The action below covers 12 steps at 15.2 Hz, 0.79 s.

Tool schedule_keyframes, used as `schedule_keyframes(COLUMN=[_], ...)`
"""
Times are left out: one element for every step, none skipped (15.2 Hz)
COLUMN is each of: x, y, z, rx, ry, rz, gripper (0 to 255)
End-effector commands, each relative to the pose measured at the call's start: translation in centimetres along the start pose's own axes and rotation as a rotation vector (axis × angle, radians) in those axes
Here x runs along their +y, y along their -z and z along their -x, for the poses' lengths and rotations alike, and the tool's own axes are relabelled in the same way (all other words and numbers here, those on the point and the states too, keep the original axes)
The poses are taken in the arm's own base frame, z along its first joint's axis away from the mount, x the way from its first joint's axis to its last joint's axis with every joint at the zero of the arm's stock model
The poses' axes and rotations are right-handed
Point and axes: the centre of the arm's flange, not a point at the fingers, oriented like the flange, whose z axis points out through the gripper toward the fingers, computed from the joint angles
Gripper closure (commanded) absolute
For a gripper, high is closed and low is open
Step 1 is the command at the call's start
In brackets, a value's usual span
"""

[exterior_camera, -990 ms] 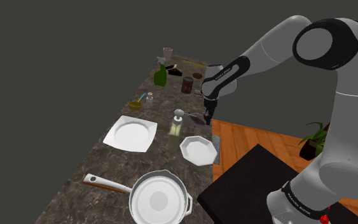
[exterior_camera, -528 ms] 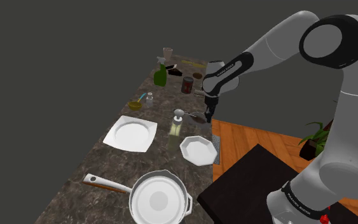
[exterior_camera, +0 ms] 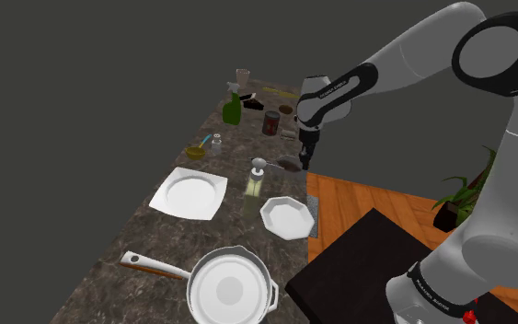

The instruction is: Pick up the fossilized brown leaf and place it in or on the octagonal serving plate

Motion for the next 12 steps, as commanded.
schedule_keyframes(x=[-0.1, -0.1, -0.2, -0.2, -1.3, -2.5, -3.7, -4.8, -6.0, -7.2, -8.3, -9.5], y=[1.1, 1.7, 2.2, 2.2, 2.2, 2.2, 2.1, 2.1, 2.1, 2.1, 2.0, 2.0], z=[0.2, 0.3, 0.4, 0.5, 1.1, 1.7, 2.3, 2.9, 3.5, 4.1, 4.7, 5.4], rx=[0.0, 0.0, 0.0, 0.0, 0.0, 0.0, 0.0, 0.0, 0.0, 0.0, 0.0, 0.0], ry=[0.0, 0.0, 0.0, 0.0, 0.0, 0.0, 0.0, 0.0, 0.0, 0.0, 0.0, 0.0], rz=[0.0, 0.0, 0.0, 0.0, 0.0, 0.0, 0.0, 0.0, 0.0, 0.0, 0.0, 0.0], gripper=[255, 255, 255, 255, 255, 255, 255, 255, 255, 255, 255, 255])
